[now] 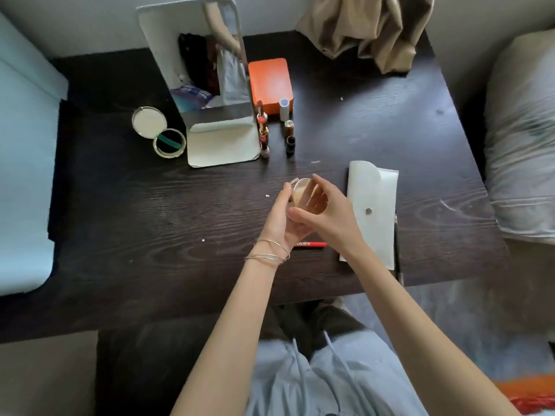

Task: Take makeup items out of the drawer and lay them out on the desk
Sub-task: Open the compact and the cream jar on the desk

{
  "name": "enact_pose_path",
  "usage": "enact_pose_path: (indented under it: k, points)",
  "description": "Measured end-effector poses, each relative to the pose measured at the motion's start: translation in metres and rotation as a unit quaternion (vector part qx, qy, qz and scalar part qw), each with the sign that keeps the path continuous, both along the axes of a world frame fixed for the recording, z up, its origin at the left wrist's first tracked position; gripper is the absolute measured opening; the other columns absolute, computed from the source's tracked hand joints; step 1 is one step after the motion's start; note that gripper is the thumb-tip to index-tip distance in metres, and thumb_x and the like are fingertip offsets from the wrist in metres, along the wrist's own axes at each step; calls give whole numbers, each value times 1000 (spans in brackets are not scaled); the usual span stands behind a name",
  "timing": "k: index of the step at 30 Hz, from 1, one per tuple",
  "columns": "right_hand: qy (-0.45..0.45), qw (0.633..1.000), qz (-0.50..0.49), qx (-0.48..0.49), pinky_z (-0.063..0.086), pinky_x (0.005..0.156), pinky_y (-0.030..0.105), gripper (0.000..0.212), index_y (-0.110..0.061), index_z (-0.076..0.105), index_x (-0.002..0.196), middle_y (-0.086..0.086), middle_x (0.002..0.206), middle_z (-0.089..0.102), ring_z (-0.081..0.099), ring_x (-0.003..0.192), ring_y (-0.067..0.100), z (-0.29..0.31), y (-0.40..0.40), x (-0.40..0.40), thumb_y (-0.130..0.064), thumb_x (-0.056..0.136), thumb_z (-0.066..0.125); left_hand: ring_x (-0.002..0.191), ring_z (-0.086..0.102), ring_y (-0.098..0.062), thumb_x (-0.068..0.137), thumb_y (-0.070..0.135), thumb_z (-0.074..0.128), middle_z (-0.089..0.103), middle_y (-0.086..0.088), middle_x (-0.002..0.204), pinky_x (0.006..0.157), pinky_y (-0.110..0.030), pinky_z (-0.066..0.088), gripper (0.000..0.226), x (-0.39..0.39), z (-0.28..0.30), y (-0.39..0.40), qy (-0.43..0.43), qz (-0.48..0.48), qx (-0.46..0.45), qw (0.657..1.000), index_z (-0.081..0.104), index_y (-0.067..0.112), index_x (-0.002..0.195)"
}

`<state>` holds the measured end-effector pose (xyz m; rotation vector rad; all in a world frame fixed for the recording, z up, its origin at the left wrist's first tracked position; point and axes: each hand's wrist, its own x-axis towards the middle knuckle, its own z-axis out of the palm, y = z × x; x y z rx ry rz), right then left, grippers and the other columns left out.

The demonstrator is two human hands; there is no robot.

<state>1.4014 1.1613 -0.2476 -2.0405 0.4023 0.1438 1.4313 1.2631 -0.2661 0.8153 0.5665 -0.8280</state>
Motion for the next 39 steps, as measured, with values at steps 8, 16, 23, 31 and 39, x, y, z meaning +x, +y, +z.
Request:
enact_pose_path:
  k: [8,16,23,31,39]
  points:
    - [6,999,36,-1,39,94,20,73,-15,46,137,-2,126,57,51,113,8,9,73,26,-29,73,77,94,66,-13,93,57,33,71,1,96,88,-29,49,53,17,0,69,1,41,-16,999,64,15,106]
    - [-22,980,196,-31,39,95,16,70,-17,51,133,-5,122,59,52,112,3,11,114,49,-31,70,80,85,61,-16,90,53,38,66,-1,89,71,-29,47,42,43,-9,132,60,44,46,996,63,20,101]
    - [102,952,285,37,41,90,23,71,-32,34,141,-1,129,44,48,111,12,16,125,75,-46,78,63,71,54,-17,93,59,26,65,-5,87,58,-27,38,57,46,-8,149,-5,15,77,997,65,18,92]
    - [19,941,331,-67,43,101,38,67,-39,37,138,1,124,40,42,118,23,13,148,80,-28,79,68,79,57,-15,93,62,24,64,-1,91,55,-23,39,54,50,-13,175,-7,2,50,999,62,23,96]
    - [0,944,298,-139,47,93,36,68,-36,41,134,0,122,45,48,107,22,9,165,87,-35,74,73,103,60,-21,97,54,26,64,-5,109,91,-39,46,47,60,-8,192,43,43,-8,998,58,22,108]
